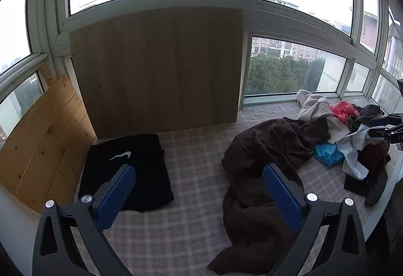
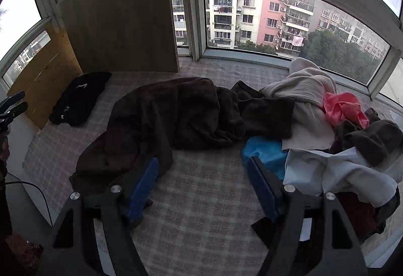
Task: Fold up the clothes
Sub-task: 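Lift the brown fleece and lay it on the open plaid surface with the right gripper, then grasp the brown fleece edge with the left gripper while the right gripper holds another edge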
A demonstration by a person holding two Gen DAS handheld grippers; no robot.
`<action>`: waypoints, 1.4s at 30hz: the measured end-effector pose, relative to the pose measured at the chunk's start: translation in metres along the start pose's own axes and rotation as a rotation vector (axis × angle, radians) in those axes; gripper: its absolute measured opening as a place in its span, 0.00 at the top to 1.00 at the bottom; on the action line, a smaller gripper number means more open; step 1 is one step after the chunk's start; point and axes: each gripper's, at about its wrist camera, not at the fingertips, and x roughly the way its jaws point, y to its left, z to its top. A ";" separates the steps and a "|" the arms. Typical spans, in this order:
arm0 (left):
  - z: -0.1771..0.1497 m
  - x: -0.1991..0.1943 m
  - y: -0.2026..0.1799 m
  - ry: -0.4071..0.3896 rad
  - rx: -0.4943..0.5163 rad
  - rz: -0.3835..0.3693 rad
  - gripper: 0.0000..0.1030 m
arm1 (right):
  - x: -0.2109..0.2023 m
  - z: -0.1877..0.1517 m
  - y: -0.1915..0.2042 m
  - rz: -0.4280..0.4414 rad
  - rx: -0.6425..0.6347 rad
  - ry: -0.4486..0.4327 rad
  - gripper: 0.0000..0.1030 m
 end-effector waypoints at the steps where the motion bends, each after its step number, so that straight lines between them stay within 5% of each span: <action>1: -0.002 0.017 -0.004 0.025 0.007 -0.010 0.01 | 0.011 -0.004 -0.001 -0.002 0.027 0.017 0.30; 9: -0.014 0.150 -0.034 0.225 0.064 -0.093 0.01 | 0.138 0.040 -0.010 0.009 0.136 0.068 0.30; 15: -0.018 0.232 -0.054 0.327 0.127 -0.079 0.01 | 0.166 0.041 -0.003 0.000 0.066 0.092 0.30; 17: -0.020 0.249 -0.055 0.357 0.115 -0.090 0.04 | 0.175 0.040 0.000 -0.004 0.040 0.100 0.40; 19: -0.022 0.258 -0.056 0.380 0.099 -0.100 0.12 | 0.183 0.039 0.002 -0.007 0.013 0.108 0.94; 21: -0.021 0.258 -0.056 0.386 0.092 -0.109 0.13 | 0.179 0.037 0.002 0.004 -0.004 0.102 0.94; 24: -0.018 0.246 -0.057 0.358 0.103 -0.122 0.14 | 0.123 0.020 -0.016 0.048 0.021 0.069 0.95; 28: -0.012 0.216 -0.057 0.320 0.141 -0.138 0.13 | 0.029 -0.033 -0.067 -0.005 0.082 0.038 0.96; 31: -0.009 0.192 -0.058 0.295 0.170 -0.165 0.13 | -0.016 -0.107 -0.112 -0.151 0.178 0.143 0.96; 33: -0.007 0.178 -0.061 0.288 0.173 -0.197 0.13 | -0.020 -0.156 -0.127 -0.262 0.192 0.298 0.96; 35: -0.006 0.172 -0.073 0.304 0.185 -0.264 0.13 | -0.022 -0.184 -0.130 -0.312 0.193 0.354 0.95; 38: -0.002 0.172 -0.102 0.323 0.247 -0.337 0.13 | -0.033 -0.189 -0.127 -0.295 0.219 0.294 0.88; 40: 0.001 0.177 -0.129 0.326 0.302 -0.367 0.13 | -0.040 -0.183 -0.126 -0.286 0.236 0.247 0.66; 42: 0.003 0.186 -0.153 0.339 0.343 -0.413 0.12 | -0.045 -0.176 -0.126 -0.253 0.247 0.206 0.55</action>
